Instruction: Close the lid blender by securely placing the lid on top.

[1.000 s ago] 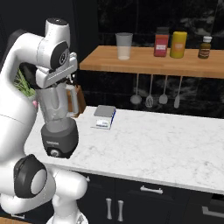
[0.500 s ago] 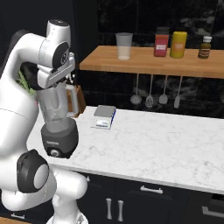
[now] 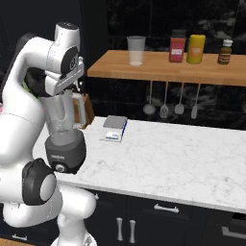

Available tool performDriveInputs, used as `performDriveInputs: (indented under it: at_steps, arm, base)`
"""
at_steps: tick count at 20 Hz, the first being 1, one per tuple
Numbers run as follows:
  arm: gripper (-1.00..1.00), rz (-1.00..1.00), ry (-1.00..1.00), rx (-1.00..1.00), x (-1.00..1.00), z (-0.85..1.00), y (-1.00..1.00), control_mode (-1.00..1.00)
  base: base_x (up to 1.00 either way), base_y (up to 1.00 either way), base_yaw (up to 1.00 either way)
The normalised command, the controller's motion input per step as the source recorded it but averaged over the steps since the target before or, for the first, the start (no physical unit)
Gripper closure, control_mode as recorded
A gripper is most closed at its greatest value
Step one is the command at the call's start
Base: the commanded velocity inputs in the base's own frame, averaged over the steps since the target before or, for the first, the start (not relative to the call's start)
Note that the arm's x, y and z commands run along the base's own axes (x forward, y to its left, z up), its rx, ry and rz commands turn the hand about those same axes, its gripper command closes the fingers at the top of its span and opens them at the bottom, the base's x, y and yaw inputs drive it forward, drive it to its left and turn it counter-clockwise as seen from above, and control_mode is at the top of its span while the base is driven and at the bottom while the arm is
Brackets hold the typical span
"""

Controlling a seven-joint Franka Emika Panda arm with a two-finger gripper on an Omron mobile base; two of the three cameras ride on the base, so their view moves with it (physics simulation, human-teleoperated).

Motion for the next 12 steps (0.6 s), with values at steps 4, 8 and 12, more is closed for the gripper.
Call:
performDriveInputs:
  at_steps: [4,8,12]
  arm:
    - [1.0,0.0,0.0,0.0,0.33,0.0,0.06,-1.0]
    - [1.0,0.0,0.0,0.0,0.35,0.0,0.06,-1.0]
    - [1.0,0.0,0.0,0.0,-0.02,0.0,0.0,-1.0]
  base:
    - [0.0,0.0,0.0]
    - [0.0,0.0,0.0]
    - [0.0,0.0,0.0]
